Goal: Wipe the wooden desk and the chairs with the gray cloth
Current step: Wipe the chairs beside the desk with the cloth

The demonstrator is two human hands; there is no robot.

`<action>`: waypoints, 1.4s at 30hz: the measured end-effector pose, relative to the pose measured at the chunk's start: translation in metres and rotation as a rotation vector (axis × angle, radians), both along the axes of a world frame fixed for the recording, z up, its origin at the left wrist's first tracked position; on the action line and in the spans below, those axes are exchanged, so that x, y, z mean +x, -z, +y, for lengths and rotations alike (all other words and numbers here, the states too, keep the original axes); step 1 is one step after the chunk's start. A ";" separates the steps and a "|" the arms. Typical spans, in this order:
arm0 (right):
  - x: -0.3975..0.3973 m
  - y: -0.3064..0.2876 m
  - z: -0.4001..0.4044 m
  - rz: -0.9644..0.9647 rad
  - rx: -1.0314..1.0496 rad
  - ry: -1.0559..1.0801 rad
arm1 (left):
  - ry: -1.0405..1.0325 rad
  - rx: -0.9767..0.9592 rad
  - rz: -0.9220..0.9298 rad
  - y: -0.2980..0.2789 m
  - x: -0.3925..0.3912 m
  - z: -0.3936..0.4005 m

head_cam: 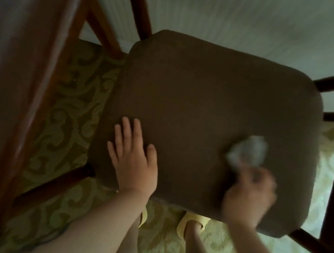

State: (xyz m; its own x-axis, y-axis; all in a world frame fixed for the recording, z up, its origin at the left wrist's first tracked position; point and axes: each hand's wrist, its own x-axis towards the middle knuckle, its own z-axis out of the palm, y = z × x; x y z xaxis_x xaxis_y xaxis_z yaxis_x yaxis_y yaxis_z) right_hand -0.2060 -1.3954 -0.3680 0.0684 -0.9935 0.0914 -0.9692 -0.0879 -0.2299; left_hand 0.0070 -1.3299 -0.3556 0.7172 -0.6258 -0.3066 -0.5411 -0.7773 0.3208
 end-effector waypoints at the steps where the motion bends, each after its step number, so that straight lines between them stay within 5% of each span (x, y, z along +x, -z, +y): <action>1: -0.016 -0.003 -0.023 -0.055 0.006 0.342 | 0.086 0.013 -0.008 0.001 -0.010 0.000; 3: -0.016 -0.007 -0.041 -0.101 0.047 0.694 | 0.182 0.030 -0.003 0.004 -0.030 -0.004; 4: -0.008 -0.008 -0.037 -0.094 0.073 0.612 | 0.207 0.031 -0.001 0.004 -0.041 -0.007; 9: 0.012 -0.004 -0.003 0.017 0.160 -0.719 | 0.298 0.017 0.039 -0.001 -0.072 -0.029; 10: -0.001 -0.001 -0.020 0.071 0.116 -0.834 | 0.301 0.022 0.029 -0.001 -0.073 -0.032; 12: -0.026 -0.001 -0.057 0.053 0.044 -0.553 | 0.297 0.032 -0.001 -0.001 -0.073 -0.037; 15: -0.021 -0.006 -0.086 -0.128 0.101 0.413 | 0.271 0.043 0.004 -0.001 -0.074 -0.043; 16: -0.003 -0.008 -0.082 -0.122 0.167 0.436 | 0.254 0.036 0.018 -0.001 -0.076 -0.045; 20: 0.055 -0.014 -0.045 -0.176 0.323 -0.547 | 0.169 -0.002 0.062 -0.001 -0.077 -0.051; 22: 0.048 -0.021 -0.058 -0.271 0.475 -0.697 | 0.146 -0.022 0.051 0.000 -0.073 -0.048; 26: 0.012 -0.037 -0.087 -0.670 0.703 -0.344 | 0.159 -0.089 0.057 0.002 -0.065 -0.043; 31: -0.026 -0.051 -0.107 -0.731 0.536 0.104 | 0.153 -0.076 0.053 -0.003 -0.059 -0.045; 33: -0.035 -0.063 -0.110 -0.918 0.562 0.261 | 0.158 -0.063 0.056 -0.004 -0.056 -0.046; 37: -0.022 -0.086 -0.107 -1.287 0.827 0.261 | 0.167 -0.057 0.062 -0.005 -0.053 -0.046; 39: -0.017 -0.083 -0.104 -1.217 0.891 0.201 | 0.164 -0.064 0.069 -0.005 -0.054 -0.047; 42: -0.030 -0.071 -0.112 -0.557 0.573 0.143 | 0.170 -0.073 0.059 -0.007 -0.054 -0.048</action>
State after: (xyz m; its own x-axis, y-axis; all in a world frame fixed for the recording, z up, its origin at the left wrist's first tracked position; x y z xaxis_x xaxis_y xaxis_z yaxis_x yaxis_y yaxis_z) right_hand -0.2357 -1.5070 -0.2974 0.0318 -0.8917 -0.4514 -0.6924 0.3061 -0.6534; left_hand -0.0470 -1.3780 -0.3487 0.5815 -0.7585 -0.2942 -0.6411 -0.6499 0.4082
